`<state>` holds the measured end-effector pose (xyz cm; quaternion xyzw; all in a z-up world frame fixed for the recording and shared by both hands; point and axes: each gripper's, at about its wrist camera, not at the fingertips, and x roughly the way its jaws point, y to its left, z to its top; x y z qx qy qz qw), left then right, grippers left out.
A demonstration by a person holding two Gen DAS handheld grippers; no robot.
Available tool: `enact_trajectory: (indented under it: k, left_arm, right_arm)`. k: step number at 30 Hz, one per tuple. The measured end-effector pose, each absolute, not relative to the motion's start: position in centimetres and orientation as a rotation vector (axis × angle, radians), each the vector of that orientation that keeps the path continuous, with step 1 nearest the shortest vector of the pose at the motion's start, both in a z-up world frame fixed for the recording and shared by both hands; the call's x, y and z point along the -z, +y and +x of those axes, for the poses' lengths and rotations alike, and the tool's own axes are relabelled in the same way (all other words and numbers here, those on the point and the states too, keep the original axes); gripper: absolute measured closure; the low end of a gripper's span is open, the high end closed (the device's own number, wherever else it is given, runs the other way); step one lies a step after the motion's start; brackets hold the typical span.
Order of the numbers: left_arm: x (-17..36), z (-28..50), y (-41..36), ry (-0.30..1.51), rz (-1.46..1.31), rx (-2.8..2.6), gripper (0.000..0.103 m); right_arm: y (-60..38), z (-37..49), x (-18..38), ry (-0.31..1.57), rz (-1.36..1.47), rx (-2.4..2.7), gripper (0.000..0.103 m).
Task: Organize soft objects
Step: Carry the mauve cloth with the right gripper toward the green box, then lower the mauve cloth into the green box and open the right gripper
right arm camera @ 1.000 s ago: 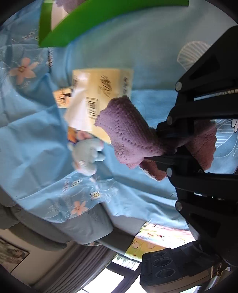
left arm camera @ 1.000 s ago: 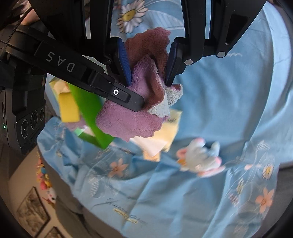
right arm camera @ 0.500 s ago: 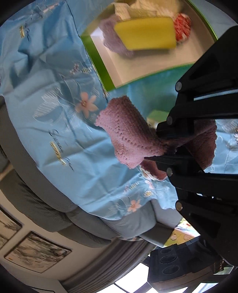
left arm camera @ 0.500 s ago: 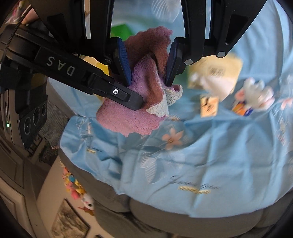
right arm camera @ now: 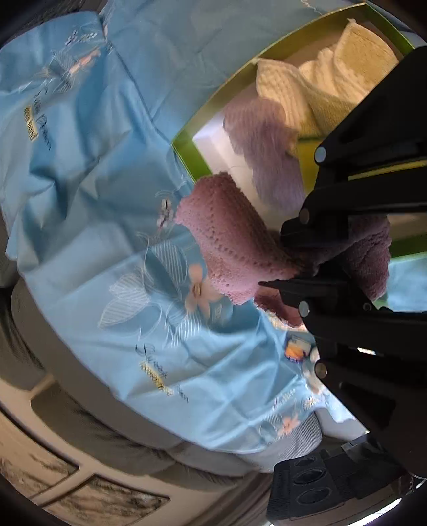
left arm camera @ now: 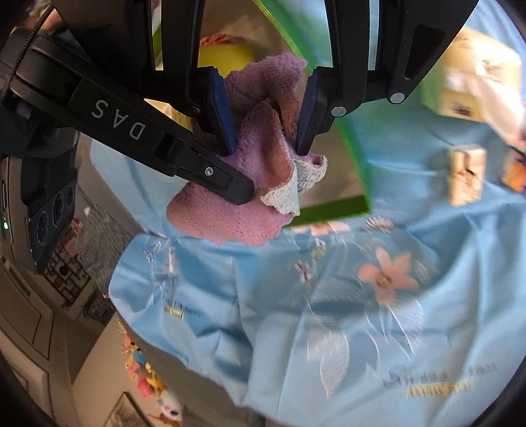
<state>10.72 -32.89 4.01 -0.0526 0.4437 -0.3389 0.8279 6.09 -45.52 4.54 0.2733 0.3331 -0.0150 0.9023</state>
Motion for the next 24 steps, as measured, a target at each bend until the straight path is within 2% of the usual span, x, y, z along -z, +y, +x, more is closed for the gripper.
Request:
enact_trajectory:
  k: [11,19,20,23,24]
  left_arm:
    - [-0.4,11.8,-35.9,1.056,-0.071,0.715,0.065]
    - [-1.5,10.1,-35.2,1.039,-0.018,0.689,0.064]
    - [-1.8,9.9,-34.9,1.041,-0.033,0.695,0.064]
    - [-3.1,8.9,-33.4,1.014,-0.072,0.691,0.038]
    - [-3.5,8.5,-33.0,1.000,-0.074,0.684,0.030]
  right_arm:
    - [-48.5,7.3,-1.3,0.772,0.588,0.191,0.089]
    - [-48.6,6.7,-1.7,0.742,0.579,0.215,0.084]
    - [-48.7,6.3,-2.2,0.721,0.580,0.214,0.078]
    - [-48.6,5.0,-3.7,0.652,0.586,0.230,0.043]
    - [-48.4,4.5,-4.3,0.630,0.580,0.240,0.041]
